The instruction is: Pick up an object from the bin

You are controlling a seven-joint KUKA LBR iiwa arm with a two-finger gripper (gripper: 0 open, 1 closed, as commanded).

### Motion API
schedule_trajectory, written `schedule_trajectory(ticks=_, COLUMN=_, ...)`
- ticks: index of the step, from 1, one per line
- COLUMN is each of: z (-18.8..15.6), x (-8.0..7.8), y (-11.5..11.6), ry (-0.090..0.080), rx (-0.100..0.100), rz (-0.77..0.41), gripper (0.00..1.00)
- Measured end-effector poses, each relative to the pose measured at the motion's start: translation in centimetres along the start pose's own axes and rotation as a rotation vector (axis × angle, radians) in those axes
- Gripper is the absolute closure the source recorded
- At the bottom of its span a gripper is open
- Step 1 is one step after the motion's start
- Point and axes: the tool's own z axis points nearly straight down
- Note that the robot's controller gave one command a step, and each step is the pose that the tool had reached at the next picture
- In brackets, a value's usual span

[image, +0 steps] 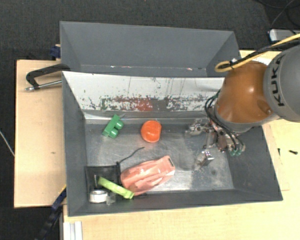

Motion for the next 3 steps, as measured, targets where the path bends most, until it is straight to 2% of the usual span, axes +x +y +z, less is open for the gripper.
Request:
schedule_trajectory(ticks=1, z=-0.4, x=-0.4, y=4.3, ry=0.009, rx=-0.006, rz=-0.087, gripper=0.00)
schedule_trajectory(ticks=2, z=-1.9, x=2.3, y=7.4, ry=0.012, rx=-0.006, rz=-0.098, gripper=0.00)
schedule_trajectory(ticks=3, z=3.0, x=1.8, y=11.3, ry=0.009, rx=-0.005, rz=-0.274, gripper=0.00)
